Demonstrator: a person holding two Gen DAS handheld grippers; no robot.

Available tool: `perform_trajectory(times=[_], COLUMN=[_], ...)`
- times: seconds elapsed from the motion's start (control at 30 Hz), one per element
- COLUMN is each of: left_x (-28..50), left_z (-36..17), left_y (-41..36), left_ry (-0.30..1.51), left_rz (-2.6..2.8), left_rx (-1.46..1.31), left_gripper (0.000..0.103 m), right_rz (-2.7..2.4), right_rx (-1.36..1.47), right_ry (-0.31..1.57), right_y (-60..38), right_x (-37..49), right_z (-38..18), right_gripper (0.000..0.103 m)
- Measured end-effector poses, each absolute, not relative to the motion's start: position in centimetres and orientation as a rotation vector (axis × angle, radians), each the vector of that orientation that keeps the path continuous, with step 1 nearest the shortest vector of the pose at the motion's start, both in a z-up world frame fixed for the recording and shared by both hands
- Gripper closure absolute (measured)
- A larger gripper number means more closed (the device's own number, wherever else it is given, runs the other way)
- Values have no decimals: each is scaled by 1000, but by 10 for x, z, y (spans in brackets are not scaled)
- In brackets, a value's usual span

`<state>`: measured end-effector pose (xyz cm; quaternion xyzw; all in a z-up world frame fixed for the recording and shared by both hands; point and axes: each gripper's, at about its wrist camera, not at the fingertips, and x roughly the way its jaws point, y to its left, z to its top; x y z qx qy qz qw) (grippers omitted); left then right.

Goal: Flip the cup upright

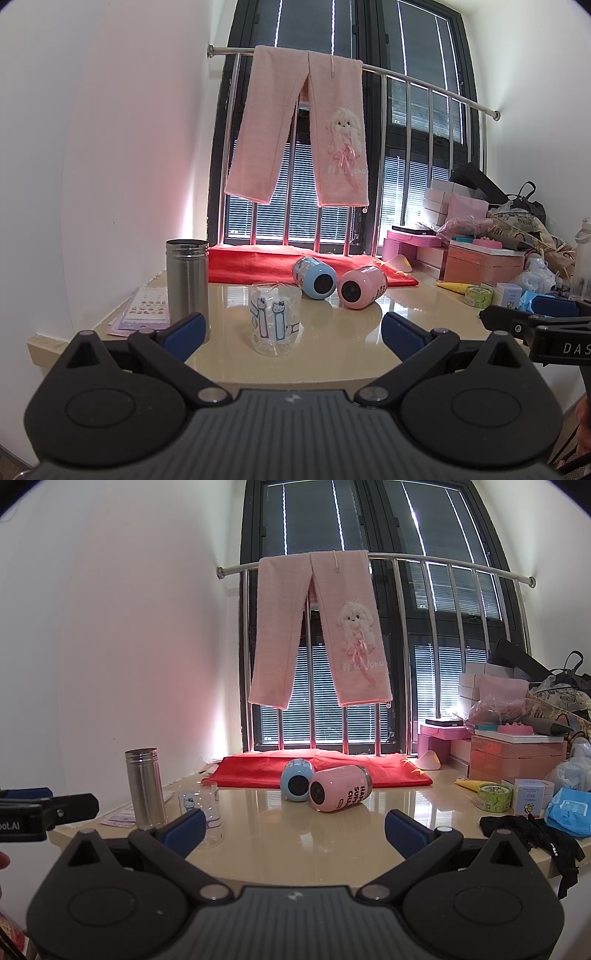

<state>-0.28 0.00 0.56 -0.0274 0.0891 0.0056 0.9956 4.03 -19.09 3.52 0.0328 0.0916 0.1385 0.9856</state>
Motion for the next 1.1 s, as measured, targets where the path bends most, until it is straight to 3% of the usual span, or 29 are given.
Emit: perform_trajectory(times=[0.4,1.1], left_x=[55,299], left_z=[33,93], left_y=[-9,-70], left_ry=[266,602], left_rz=[-80,-13], left_rx=[-40,16], left_gripper=[0,0], right_rz=[301,429], right_rx=[43,-32], right_ry=[222,347], right_y=[-198,-242], right_x=[81,285], right_z=[42,63], right_gripper=[0,0])
